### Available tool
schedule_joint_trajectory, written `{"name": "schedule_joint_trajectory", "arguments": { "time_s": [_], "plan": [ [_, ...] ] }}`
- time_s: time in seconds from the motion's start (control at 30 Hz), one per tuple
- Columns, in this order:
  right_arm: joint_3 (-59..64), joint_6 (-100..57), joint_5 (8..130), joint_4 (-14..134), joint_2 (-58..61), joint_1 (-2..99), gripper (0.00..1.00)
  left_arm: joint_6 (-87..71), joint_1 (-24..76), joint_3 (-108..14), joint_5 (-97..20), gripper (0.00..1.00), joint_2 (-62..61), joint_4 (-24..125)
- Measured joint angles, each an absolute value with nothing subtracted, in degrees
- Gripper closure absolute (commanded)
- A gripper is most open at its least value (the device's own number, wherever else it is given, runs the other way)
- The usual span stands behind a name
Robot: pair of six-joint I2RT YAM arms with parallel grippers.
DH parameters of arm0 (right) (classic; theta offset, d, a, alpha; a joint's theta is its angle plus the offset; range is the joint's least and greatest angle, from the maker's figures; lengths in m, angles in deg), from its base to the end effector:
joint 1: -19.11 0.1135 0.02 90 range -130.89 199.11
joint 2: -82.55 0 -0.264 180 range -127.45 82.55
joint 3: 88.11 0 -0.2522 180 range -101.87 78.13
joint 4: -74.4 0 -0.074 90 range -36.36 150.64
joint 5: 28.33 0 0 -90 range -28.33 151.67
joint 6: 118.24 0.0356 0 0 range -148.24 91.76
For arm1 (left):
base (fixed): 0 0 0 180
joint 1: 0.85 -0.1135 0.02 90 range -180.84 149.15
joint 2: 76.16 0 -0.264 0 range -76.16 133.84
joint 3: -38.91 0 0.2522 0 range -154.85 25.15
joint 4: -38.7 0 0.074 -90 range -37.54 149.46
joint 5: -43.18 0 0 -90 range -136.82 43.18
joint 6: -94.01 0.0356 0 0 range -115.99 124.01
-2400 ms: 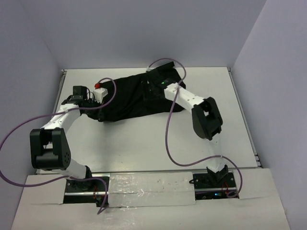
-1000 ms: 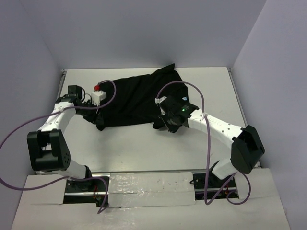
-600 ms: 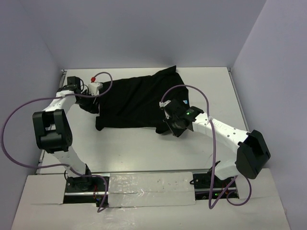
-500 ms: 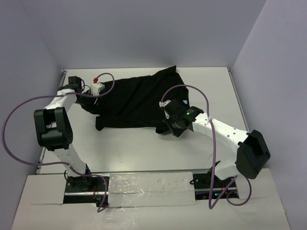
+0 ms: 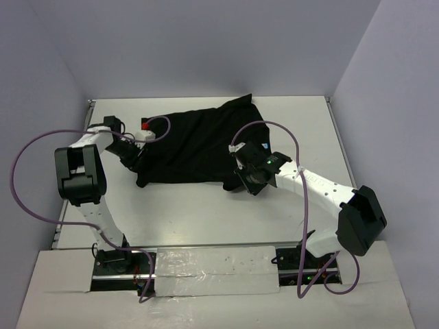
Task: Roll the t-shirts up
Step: Flatten out the T-shirt at the center of the board.
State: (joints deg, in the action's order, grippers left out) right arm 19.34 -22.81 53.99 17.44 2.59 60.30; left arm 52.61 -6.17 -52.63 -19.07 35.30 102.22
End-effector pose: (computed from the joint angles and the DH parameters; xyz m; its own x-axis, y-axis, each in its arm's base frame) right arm 0.2073 0.1751 0.2424 -0.7331 -0.5169 -0.4420 -0.5422 0.8365 -0.0790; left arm 0.3657 0.0174 0.1685 -0.6760 0.6038 -0.4225 0.7228 0.6551 -0.2202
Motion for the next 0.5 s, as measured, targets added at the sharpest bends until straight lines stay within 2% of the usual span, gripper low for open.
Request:
{"name": "schedule_joint_trajectory", "arguments": {
  "time_s": [0.3,0.37,0.4,0.43,0.5],
  "plan": [
    [19.8,-22.8,53.7,17.7,2.6,59.4,1.00,56.6,-6.6,-50.4,-19.1,0.52,35.4,105.2],
    [20.0,-22.8,53.7,17.8,2.6,58.9,1.00,56.5,-6.7,-50.2,-19.1,0.70,35.4,104.9],
    [20.1,-22.8,53.6,17.8,2.6,58.7,1.00,56.0,-6.8,-50.0,-19.1,0.90,35.4,104.6],
    [20.1,-22.8,53.6,17.8,2.6,58.5,1.00,55.3,-6.9,-49.8,-19.1,0.99,35.4,104.1],
    [20.1,-22.8,53.5,17.8,2.7,58.0,1.00,53.9,-7.0,-49.4,-18.8,1.00,35.4,103.2]
  ]
}}
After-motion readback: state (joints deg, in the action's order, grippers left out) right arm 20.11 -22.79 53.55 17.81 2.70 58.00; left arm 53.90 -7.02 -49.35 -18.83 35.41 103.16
